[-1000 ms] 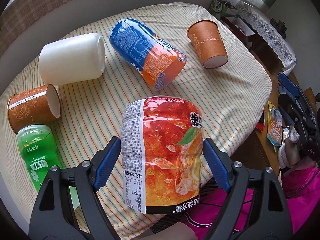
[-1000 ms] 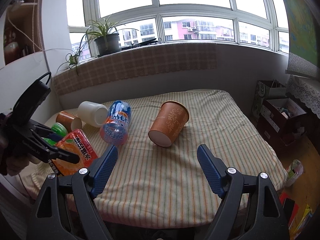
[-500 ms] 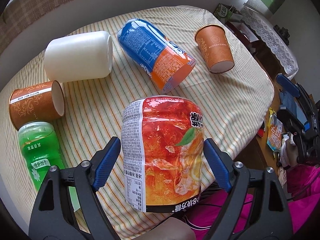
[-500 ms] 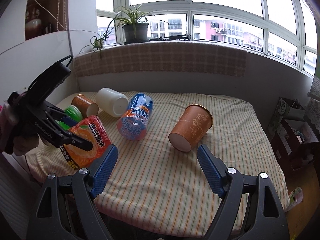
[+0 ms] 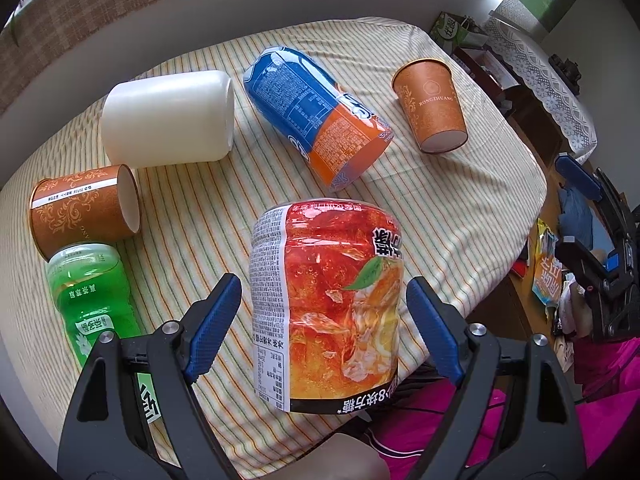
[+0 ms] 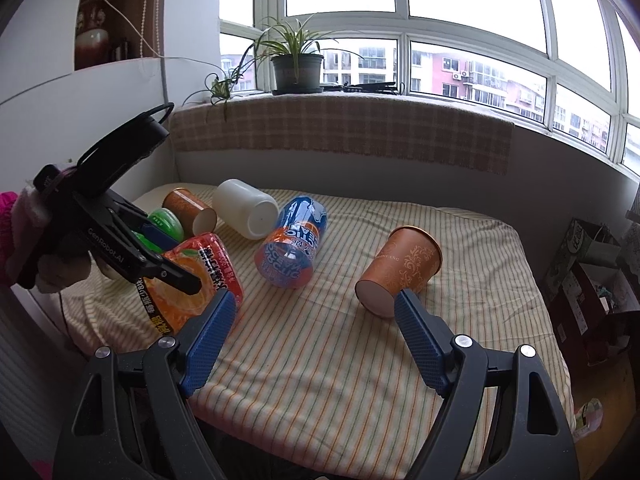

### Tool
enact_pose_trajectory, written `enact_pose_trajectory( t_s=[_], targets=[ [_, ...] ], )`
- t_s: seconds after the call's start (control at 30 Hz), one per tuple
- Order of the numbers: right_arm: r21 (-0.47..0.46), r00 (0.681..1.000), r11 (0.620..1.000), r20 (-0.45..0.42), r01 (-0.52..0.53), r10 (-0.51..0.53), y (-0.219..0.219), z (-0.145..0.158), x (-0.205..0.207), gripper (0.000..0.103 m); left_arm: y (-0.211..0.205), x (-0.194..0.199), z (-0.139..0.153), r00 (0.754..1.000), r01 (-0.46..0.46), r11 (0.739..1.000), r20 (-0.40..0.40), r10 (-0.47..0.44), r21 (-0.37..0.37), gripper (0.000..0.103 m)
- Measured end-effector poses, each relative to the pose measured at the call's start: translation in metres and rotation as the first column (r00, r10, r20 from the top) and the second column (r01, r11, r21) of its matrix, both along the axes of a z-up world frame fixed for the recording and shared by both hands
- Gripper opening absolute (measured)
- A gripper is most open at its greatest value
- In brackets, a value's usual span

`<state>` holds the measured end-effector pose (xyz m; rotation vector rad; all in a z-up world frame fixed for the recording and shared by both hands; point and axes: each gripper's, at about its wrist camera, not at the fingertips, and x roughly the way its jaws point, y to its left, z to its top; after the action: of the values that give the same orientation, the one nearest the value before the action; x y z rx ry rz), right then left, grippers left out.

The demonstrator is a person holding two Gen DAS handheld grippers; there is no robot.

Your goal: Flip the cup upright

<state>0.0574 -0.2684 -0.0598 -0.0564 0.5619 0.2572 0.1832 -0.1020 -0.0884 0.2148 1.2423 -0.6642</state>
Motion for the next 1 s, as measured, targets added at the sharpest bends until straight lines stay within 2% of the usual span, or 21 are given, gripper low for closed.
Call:
enact_pose_trajectory(
  t_s=[0.2, 0.3, 0.37, 0.47, 0.57, 0.67, 0.73, 0.8, 0.9, 1.0],
  targets=[
    [-0.006, 0.996, 0.996, 0.016, -0.089, 0.089, 0.006, 0.004, 0.002, 0.081, 0.007, 0.0, 0.018, 0.999, -0.019, 0.999, 0.031, 0.02, -0.036, 0.087],
    [-0.083, 0.984, 0.981, 0.019, -0.174, 0.176, 0.017, 0.007, 0.006, 0.081, 0.019, -0.003, 0.031, 0.997, -0.047, 0.997, 0.058, 0.05, -0.065, 0.087],
    [-0.155, 0.965, 0.955, 0.028, -0.254, 0.262, 0.027, 0.009, 0.006, 0.081, 0.033, -0.009, 0.041, 0.992, -0.092, 0.991, 0.082, 0.1, -0.101, 0.087],
    [-0.281, 0.925, 0.891, 0.028, -0.357, 0.38, 0.043, 0.009, 0.008, 0.081, 0.055, -0.027, 0.053, 0.968, -0.196, 0.97, 0.127, 0.215, -0.146, 0.087],
    [-0.361, 0.876, 0.814, -0.016, -0.455, 0.483, 0.057, 0.007, 0.014, 0.081, 0.073, -0.052, 0.057, 0.926, -0.304, 0.944, 0.191, 0.325, -0.128, 0.087],
    [-0.427, 0.82, 0.726, -0.069, -0.539, 0.568, 0.074, 0.003, 0.017, 0.081, 0.083, -0.077, 0.051, 0.887, -0.38, 0.92, 0.241, 0.393, -0.099, 0.087],
    [-0.469, 0.774, 0.653, -0.114, -0.595, 0.623, 0.086, -0.001, 0.017, 0.081, 0.091, -0.096, 0.045, 0.858, -0.429, 0.898, 0.269, 0.438, -0.097, 0.087],
    [-0.52, 0.718, 0.56, -0.162, -0.645, 0.676, 0.1, -0.008, 0.015, 0.081, 0.096, -0.114, 0.036, 0.826, -0.474, 0.877, 0.305, 0.474, -0.08, 0.087],
    [-0.568, 0.641, 0.433, -0.231, -0.699, 0.732, 0.117, -0.018, 0.011, 0.081, 0.104, -0.133, 0.025, 0.793, -0.526, 0.844, 0.3, 0.53, -0.102, 0.087],
    [-0.616, 0.59, 0.33, -0.281, -0.716, 0.757, 0.128, -0.026, 0.011, 0.081, 0.114, -0.146, 0.014, 0.779, -0.56, 0.82, 0.264, 0.569, -0.115, 0.087]
  ],
)
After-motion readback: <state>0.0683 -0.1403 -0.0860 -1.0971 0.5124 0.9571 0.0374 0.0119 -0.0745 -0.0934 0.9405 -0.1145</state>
